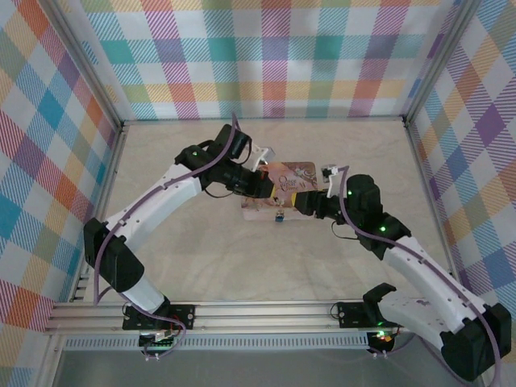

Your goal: Unlock the padlock with the key

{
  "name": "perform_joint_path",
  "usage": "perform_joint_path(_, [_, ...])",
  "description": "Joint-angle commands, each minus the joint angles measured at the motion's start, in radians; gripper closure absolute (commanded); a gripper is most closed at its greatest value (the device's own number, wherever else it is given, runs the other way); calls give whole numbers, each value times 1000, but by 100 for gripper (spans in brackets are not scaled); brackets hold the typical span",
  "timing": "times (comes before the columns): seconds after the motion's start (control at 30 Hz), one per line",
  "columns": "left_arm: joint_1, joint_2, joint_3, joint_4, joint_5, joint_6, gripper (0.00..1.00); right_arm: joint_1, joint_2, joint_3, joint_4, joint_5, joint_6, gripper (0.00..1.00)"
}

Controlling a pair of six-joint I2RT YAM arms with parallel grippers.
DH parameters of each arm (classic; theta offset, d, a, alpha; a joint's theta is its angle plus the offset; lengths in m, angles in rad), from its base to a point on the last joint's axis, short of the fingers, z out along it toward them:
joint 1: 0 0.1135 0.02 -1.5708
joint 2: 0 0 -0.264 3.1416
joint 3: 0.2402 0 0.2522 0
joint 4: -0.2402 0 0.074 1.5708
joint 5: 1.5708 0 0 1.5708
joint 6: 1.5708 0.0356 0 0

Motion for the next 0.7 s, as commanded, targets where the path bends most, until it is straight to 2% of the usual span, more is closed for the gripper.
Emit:
perform_joint_path(0.0, [-22, -31, 34, -83, 44, 49, 100, 0, 28, 11, 79, -142, -8, 51])
perform_joint_path(0.1, [-24, -45, 29, -56, 74, 47, 100, 0, 39, -8, 159, -225, 9, 51])
perform_joint_path(0.27, [-26, -87, -6, 29, 156, 34, 100, 0, 29, -34, 247, -295, 27, 52])
perform_joint_path(0.53, [-26, -134, -47, 99, 192, 13, 100, 0, 22, -68, 346, -364, 74, 58])
perform_joint_path(0.67, [-28, -146, -61, 115, 196, 6, 100, 1, 3, -82, 386, -380, 90, 56])
